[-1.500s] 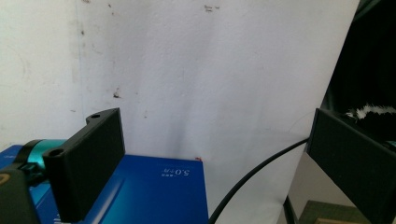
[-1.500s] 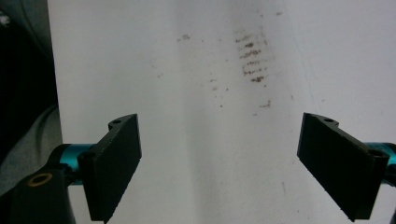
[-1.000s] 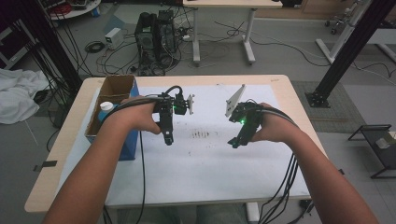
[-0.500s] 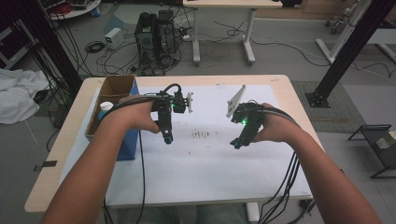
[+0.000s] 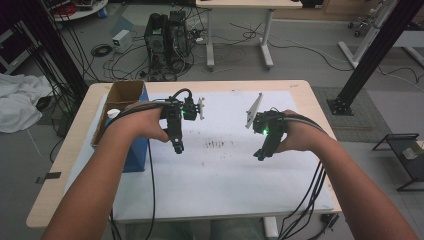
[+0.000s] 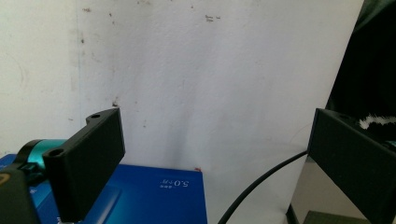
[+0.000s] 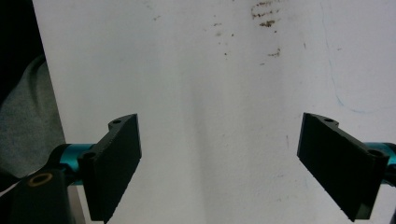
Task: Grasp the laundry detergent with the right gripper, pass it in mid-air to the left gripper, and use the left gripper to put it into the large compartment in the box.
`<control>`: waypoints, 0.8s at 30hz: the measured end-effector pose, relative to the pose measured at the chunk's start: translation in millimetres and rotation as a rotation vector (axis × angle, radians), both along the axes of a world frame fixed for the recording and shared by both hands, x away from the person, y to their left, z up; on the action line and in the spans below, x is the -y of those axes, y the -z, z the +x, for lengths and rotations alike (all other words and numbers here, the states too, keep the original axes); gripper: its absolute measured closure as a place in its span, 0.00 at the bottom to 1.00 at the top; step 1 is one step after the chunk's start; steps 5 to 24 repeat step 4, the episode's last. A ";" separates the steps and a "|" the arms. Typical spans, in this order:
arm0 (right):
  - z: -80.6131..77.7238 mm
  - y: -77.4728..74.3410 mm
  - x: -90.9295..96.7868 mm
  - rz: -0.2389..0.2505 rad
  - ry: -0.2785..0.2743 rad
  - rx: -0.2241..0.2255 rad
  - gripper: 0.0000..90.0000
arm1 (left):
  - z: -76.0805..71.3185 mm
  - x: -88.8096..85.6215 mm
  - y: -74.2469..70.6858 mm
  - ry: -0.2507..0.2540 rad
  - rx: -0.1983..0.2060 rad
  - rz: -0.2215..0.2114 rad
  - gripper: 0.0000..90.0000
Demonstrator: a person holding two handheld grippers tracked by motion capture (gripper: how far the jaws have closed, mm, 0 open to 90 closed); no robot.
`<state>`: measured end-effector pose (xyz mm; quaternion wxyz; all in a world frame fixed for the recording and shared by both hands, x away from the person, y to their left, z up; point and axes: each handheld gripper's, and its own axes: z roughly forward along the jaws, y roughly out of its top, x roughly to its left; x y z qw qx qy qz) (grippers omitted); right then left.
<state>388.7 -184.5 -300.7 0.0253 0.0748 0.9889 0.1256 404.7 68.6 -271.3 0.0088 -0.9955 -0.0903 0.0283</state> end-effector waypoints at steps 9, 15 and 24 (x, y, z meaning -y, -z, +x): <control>0.0 -0.2 0.6 0.012 0.008 0.006 0.14 | -0.1 0.5 0.1 0.002 -0.004 -0.007 0.04; 0.0 -0.2 0.6 0.012 0.008 0.006 0.14 | -0.1 0.5 0.1 0.002 -0.004 -0.007 0.04; 0.0 -0.2 0.6 0.012 0.008 0.006 0.14 | -0.1 0.5 0.1 0.002 -0.004 -0.007 0.04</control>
